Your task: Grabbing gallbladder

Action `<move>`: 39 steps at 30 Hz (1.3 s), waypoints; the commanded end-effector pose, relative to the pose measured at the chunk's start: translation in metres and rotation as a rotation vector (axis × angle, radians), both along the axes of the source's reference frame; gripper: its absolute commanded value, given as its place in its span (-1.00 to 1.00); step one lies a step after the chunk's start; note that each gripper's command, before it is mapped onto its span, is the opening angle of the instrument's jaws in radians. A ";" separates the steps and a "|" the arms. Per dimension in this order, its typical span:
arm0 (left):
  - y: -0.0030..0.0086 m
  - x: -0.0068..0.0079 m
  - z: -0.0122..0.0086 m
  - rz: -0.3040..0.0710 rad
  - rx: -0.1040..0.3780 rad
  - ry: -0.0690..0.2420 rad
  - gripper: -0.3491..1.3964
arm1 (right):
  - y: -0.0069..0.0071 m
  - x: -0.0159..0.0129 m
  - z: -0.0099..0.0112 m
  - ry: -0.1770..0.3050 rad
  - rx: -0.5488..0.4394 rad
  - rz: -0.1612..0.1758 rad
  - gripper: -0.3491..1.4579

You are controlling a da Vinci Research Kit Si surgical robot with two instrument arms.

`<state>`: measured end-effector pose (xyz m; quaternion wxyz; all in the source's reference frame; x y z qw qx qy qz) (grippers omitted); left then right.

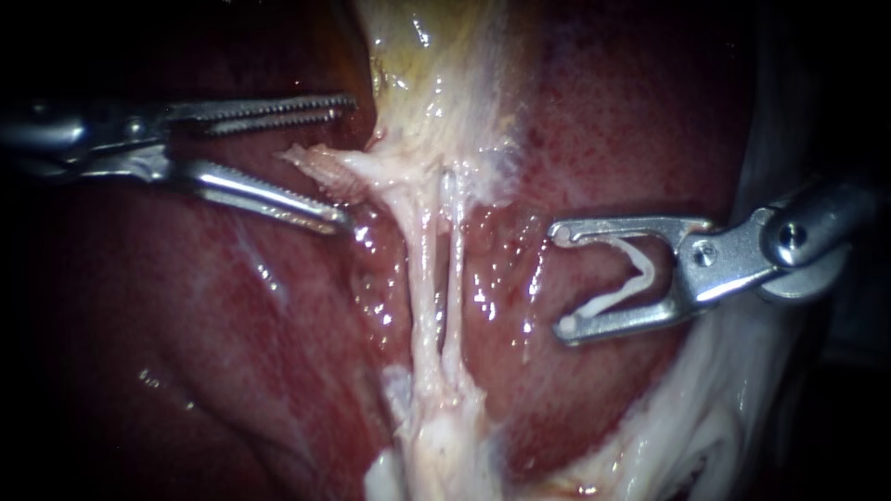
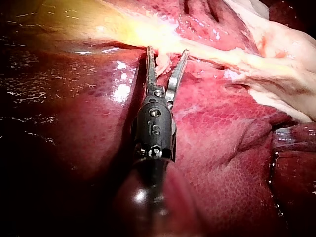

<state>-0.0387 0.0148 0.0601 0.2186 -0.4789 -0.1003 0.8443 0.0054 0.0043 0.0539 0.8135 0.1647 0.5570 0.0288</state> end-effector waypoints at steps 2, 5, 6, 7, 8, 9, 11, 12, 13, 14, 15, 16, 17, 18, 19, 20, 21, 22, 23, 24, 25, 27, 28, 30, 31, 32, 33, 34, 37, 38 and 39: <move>-0.0002 0.0002 0.0001 0.000 0.007 0.001 -0.21 | 0.0000 0.0000 0.0000 0.000 0.000 0.000 -0.06; -0.0002 0.0005 0.0000 0.004 0.015 0.003 -0.21 | 0.0000 0.0000 0.0000 0.000 0.000 0.000 -0.06; -0.0002 0.0006 0.0000 0.002 0.020 0.005 -0.25 | 0.0000 0.0000 0.0000 0.000 0.000 0.000 -0.06; -0.0002 0.0006 0.0000 0.004 0.021 0.008 -0.31 | 0.0000 0.0000 0.0000 0.000 0.000 0.000 -0.06; -0.0003 0.0007 0.0001 0.006 0.022 0.010 -0.46 | 0.0000 0.0000 0.0000 0.000 0.000 0.000 -0.06; -0.0003 0.0008 0.0001 0.005 0.028 0.012 -0.58 | 0.0000 0.0000 0.0000 0.000 0.000 0.000 -0.06; -0.0003 0.0010 0.0000 -0.001 0.044 0.015 -0.73 | 0.0000 0.0000 0.0000 0.000 0.000 -0.001 -0.06; -0.0003 0.0011 0.0000 -0.002 0.050 0.017 -0.88 | 0.0000 0.0000 0.0000 0.000 0.000 -0.001 -0.06; -0.0003 0.0012 0.0000 -0.008 0.053 0.022 -1.00 | 0.0000 0.0000 0.0000 0.000 0.000 -0.001 -0.06; -0.0003 0.0013 0.0000 -0.018 0.061 0.025 -1.00 | -0.0001 0.0000 0.0000 0.000 0.000 -0.001 -0.06; -0.0002 0.0014 0.0001 -0.022 0.065 0.028 -1.00 | -0.0001 0.0000 0.0000 0.000 0.000 -0.001 -0.06; -0.0002 0.0014 0.0001 -0.027 0.069 0.030 -1.00 | -0.0001 0.0000 0.0000 0.000 0.000 -0.001 -0.06; -0.0002 0.0015 0.0001 -0.032 0.073 0.031 -1.00 | -0.0001 0.0000 0.0000 0.000 0.000 -0.001 -0.06; -0.0001 0.0016 0.0001 -0.040 0.081 0.038 -1.00 | -0.0001 0.0000 0.0000 0.000 0.000 -0.001 -0.06; -0.0001 0.0017 0.0001 -0.042 0.087 0.040 -1.00 | -0.0001 0.0000 0.0000 0.000 0.000 -0.001 -0.06; -0.0001 0.0018 0.0001 -0.047 0.091 0.041 -1.00 | 0.0000 0.0000 0.0000 0.000 0.000 -0.001 -0.06; -0.0001 0.0020 -0.0001 -0.051 0.097 0.041 -1.00 | 0.0000 0.0000 0.0000 0.000 0.000 -0.001 -0.06; 0.0001 0.0022 -0.0004 -0.057 0.109 0.040 -1.00 | -0.0001 0.0000 0.0000 0.000 0.000 -0.001 -0.06; 0.0002 0.0023 -0.0008 -0.058 0.111 0.039 -1.00 | -0.0001 0.0000 0.0000 0.000 0.000 -0.001 -0.06; 0.0005 0.0025 -0.0013 -0.058 0.114 0.039 -1.00 | -0.0001 0.0000 0.0000 0.000 0.000 -0.001 -0.06; 0.0009 0.0027 -0.0021 -0.057 0.119 0.037 -1.00 | -0.0001 0.0000 -0.0001 0.000 0.000 -0.001 -0.06; 0.0017 0.0031 -0.0034 -0.056 0.129 0.034 -1.00 | -0.0001 -0.0001 -0.0001 0.001 0.000 -0.001 -0.06; 0.0024 0.0035 -0.0044 -0.058 0.135 0.033 -1.00 | -0.0001 -0.0001 -0.0001 0.001 0.000 -0.001 -0.06; 0.0035 0.0041 -0.0058 -0.064 0.142 0.035 -1.00 | -0.0001 -0.0001 -0.0001 0.001 0.000 -0.001 -0.06; 0.0042 0.0045 -0.0066 -0.069 0.146 0.037 -1.00 | -0.0001 -0.0001 -0.0001 0.001 0.000 -0.001 -0.06; 0.0046 0.0049 -0.0071 -0.073 0.149 0.039 -1.00 | -0.0001 -0.0001 -0.0001 0.001 0.000 -0.001 -0.06; 0.0049 0.0051 -0.0075 -0.075 0.152 0.039 -1.00 | -0.0001 -0.0001 -0.0001 0.001 0.000 -0.001 -0.06; 0.0051 0.0054 -0.0078 -0.079 0.154 0.041 -1.00 | -0.0001 -0.0001 -0.0001 0.001 0.000 -0.001 -0.06; 0.0054 0.0060 -0.0080 -0.089 0.158 0.050 -1.00 | -0.0001 -0.0001 -0.0001 0.001 0.000 -0.001 -0.06; 0.0054 0.0060 -0.0080 -0.093 0.158 0.052 -1.00 | -0.0001 -0.0001 -0.0001 0.001 0.000 -0.001 -0.06; 0.0054 0.0060 -0.0079 -0.096 0.158 0.054 -1.00 | -0.0001 -0.0001 -0.0001 0.001 0.000 -0.001 -0.06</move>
